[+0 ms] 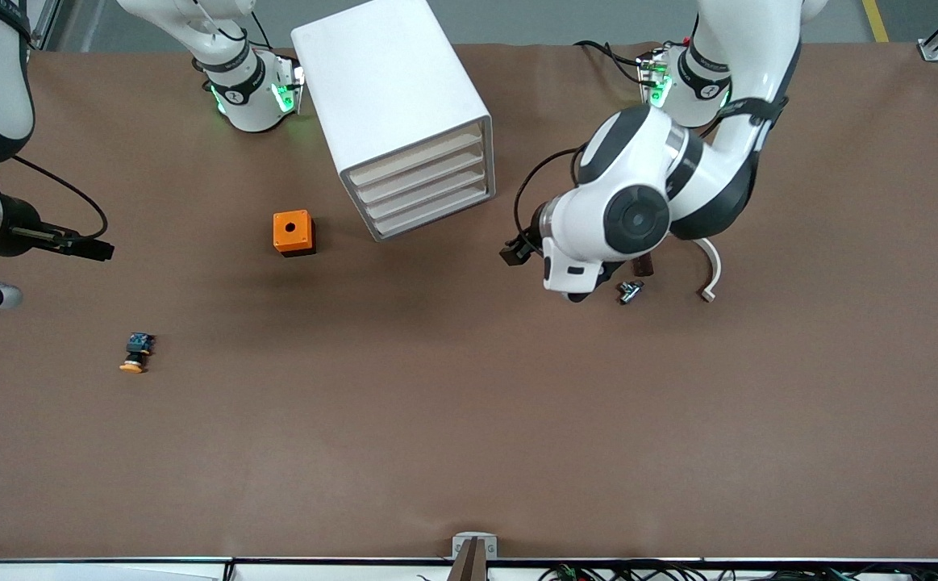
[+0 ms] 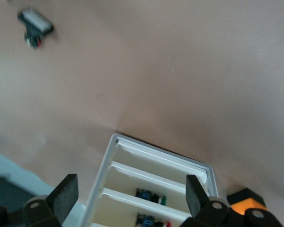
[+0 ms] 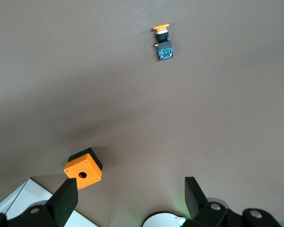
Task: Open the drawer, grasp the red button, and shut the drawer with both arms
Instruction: 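Grasp the front of the cabinet drawer with the left gripper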
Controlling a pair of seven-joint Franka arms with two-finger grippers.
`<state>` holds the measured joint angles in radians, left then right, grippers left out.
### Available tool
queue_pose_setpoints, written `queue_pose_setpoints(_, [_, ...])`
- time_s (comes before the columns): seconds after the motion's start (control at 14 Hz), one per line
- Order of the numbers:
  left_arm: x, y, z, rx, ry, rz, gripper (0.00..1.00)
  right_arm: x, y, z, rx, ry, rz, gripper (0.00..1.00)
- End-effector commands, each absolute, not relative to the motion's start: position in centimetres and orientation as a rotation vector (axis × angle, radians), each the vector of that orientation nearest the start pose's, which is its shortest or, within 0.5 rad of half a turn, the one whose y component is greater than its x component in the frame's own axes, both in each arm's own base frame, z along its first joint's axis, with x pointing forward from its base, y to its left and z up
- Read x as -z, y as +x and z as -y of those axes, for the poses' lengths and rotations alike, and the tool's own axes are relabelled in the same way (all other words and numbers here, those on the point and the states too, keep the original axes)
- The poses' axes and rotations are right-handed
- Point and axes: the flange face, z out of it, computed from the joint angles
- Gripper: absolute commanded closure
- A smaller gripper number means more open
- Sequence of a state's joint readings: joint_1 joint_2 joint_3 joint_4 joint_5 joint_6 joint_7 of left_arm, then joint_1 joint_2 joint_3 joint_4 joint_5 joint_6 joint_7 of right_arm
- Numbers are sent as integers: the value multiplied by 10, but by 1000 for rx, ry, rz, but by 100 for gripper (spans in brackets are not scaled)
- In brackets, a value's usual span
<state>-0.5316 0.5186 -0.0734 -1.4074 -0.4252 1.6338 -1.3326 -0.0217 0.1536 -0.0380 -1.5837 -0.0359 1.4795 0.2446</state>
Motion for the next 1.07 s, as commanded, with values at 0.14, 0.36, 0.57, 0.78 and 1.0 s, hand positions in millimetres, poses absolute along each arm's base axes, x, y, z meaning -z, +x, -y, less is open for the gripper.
queue_pose_setpoints(0.14, [-335, 551, 433, -1018, -2446, 1571, 0, -527, 573, 31, -406, -3121, -531, 0])
queue_pose_setpoints(0.36, [-310, 556, 438, -1205, -2204, 1732, 0, -526, 572, 23, -402, -3122, -566, 0])
queue_pose_setpoints(0.57, [-290, 553, 437, -1313, -2044, 1752, 0, -526, 571, 22, -404, -3120, -585, 0])
queue_pose_setpoints(0.78, [-269, 544, 438, -1336, -1867, 1765, 0, -524, 567, 6, -404, -3122, -623, 0])
queue_pose_setpoints(1.0, [-251, 534, 437, -1379, -1685, 1745, 0, -522, 566, -8, -405, -3122, -680, 0])
